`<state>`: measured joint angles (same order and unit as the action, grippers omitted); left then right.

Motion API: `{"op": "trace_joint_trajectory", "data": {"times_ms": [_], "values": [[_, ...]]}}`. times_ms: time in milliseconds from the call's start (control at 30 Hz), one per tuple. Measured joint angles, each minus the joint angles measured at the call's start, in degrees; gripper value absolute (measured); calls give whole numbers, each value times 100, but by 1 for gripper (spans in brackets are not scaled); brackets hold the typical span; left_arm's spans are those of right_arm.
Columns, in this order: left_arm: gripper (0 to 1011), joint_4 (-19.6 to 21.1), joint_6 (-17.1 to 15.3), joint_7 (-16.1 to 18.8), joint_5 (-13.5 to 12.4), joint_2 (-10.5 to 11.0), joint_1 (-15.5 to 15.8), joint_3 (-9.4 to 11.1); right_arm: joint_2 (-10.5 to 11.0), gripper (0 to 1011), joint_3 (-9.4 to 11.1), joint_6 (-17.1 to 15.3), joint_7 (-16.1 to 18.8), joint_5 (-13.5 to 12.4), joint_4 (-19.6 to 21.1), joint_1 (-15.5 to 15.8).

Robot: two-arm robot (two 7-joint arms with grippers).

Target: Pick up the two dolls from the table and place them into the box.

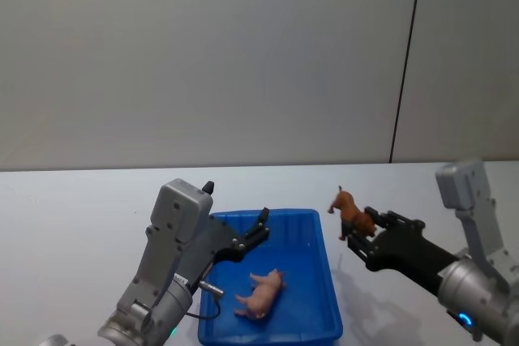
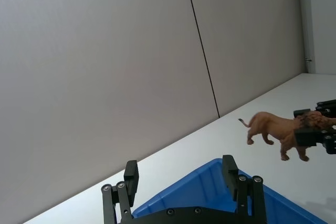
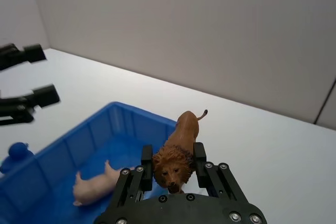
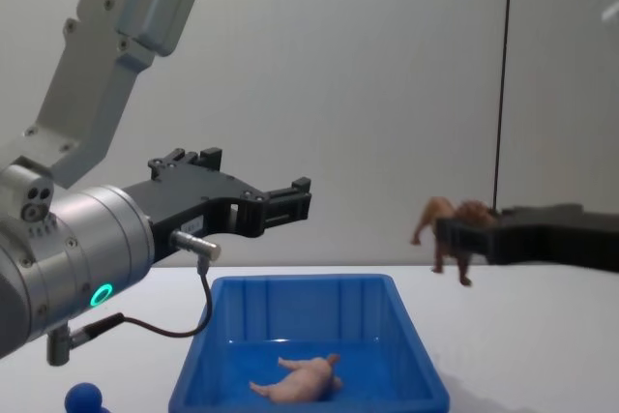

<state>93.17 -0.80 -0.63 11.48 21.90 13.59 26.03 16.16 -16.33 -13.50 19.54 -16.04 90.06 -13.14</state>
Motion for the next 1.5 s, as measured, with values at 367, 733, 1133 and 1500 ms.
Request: {"op": "trace_joint_trajectory", "data": {"times_ms": [367, 733, 1133, 1500], "values": [[1003, 0, 0, 0, 0, 0, 0, 0, -238, 510, -134, -324, 297, -104, -138, -277], [1003, 0, 0, 0, 0, 0, 0, 0, -380, 845, -236, -429, 451, -128, -423, -413], [1003, 0, 0, 0, 0, 0, 0, 0, -61, 1001, -57, -140, 432, -178, -287, -186], [1003, 0, 0, -1, 0, -1, -1, 0, 347, 1001, 135, 141, 358, -282, 47, 233]]}}
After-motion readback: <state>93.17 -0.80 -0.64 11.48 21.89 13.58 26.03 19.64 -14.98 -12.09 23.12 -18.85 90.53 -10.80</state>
